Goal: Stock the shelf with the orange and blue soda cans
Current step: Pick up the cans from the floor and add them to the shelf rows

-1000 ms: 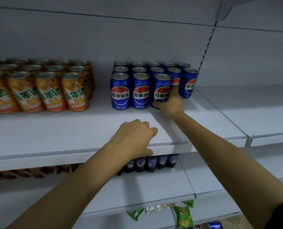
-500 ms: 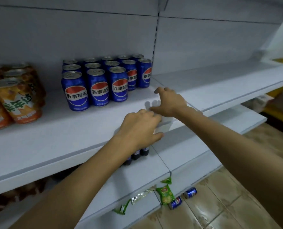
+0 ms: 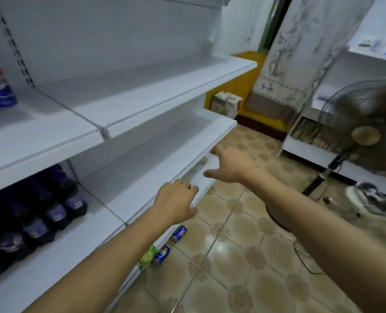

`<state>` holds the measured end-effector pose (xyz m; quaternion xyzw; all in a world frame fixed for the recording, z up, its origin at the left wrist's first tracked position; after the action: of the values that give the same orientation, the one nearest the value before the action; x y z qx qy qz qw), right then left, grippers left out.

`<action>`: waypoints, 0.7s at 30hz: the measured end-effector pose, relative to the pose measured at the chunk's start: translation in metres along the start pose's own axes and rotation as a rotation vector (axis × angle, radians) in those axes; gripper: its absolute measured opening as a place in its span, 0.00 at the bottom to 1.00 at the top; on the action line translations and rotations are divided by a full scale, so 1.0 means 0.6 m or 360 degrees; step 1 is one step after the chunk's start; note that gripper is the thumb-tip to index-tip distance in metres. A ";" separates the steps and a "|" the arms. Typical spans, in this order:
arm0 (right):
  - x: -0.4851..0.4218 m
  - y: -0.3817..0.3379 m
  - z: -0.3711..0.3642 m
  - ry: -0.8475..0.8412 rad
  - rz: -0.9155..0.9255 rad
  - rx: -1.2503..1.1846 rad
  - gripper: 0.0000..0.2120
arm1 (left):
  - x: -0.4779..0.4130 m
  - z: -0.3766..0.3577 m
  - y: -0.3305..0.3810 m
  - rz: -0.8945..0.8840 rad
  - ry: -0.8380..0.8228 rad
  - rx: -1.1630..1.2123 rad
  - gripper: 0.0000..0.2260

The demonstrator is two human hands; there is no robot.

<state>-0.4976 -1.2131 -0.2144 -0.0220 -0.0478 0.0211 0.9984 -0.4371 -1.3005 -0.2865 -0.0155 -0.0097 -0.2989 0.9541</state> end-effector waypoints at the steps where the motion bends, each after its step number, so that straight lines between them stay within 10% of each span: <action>1: -0.003 0.035 -0.021 -0.0050 -0.0055 -0.0006 0.34 | -0.014 -0.018 0.014 -0.0002 -0.0026 0.0032 0.23; 12: -0.063 0.168 -0.325 -0.0757 -0.0257 -0.0203 0.32 | 0.020 -0.304 -0.058 0.0374 -0.0673 0.0480 0.22; 21: -0.172 0.224 -0.677 -0.1365 -0.0659 -0.0573 0.27 | -0.061 -0.632 -0.091 0.0935 -0.0977 0.1554 0.29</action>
<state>-0.5665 -1.1006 -0.6342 -0.1731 -0.4595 -0.1788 0.8526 -0.4947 -1.3379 -0.6649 0.3335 -0.4123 0.0315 0.8472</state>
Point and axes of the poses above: each hand's wrist, its own x-axis away from the middle knuckle, its own z-axis out of the back of the hand, y = z × x, the point moved 10 cm from there along -x, towards the middle knuckle, and after that the axes turned 13 degrees about -z, right-handed, at the moved point
